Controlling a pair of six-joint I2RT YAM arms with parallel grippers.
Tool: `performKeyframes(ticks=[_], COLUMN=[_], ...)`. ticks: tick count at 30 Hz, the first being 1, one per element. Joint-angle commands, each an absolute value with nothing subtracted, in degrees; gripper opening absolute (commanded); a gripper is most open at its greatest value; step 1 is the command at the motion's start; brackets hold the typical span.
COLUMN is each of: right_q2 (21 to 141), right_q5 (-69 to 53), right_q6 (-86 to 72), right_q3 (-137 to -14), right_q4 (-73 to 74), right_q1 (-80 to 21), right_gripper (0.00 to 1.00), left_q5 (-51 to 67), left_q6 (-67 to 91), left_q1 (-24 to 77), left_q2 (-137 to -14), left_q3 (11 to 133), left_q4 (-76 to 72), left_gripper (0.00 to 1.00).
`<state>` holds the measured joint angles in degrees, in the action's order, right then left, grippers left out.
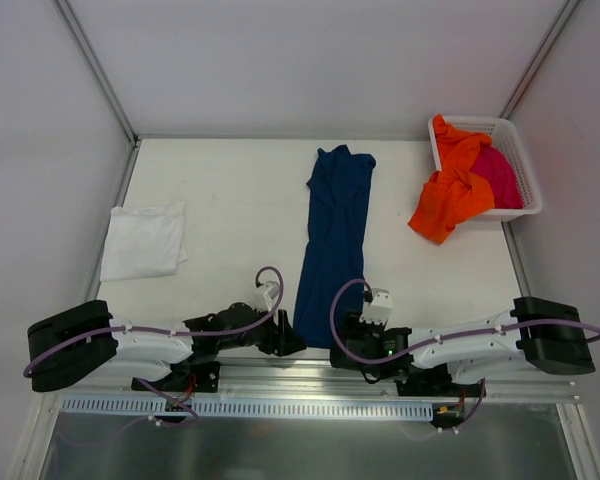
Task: Fold and stack the t-shirts
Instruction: Grab the bottom of the folded rectangular tshirt with both arms
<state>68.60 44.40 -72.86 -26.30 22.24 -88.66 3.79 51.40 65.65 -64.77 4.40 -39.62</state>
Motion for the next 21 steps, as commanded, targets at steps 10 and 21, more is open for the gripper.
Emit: performKeyframes(ticks=[10,21], right_q2=[70.7,72.9], right_q5=[40.4,39.5], right_q6=[-74.4,-75.4], right_q3=[-30.6,-31.6], right_q4=[30.1,32.0], right_q1=[-89.3,-89.7], right_gripper=[0.14,0.02], left_q5=[2.3,2.1], left_q6=[49.5,49.1], left_q1=[66.2,67.0], left_q2=[-70.4,-71.7], left_q3=[8.3,9.6], left_q4=[-35.2,-34.8], left_gripper=[0.11,0.03])
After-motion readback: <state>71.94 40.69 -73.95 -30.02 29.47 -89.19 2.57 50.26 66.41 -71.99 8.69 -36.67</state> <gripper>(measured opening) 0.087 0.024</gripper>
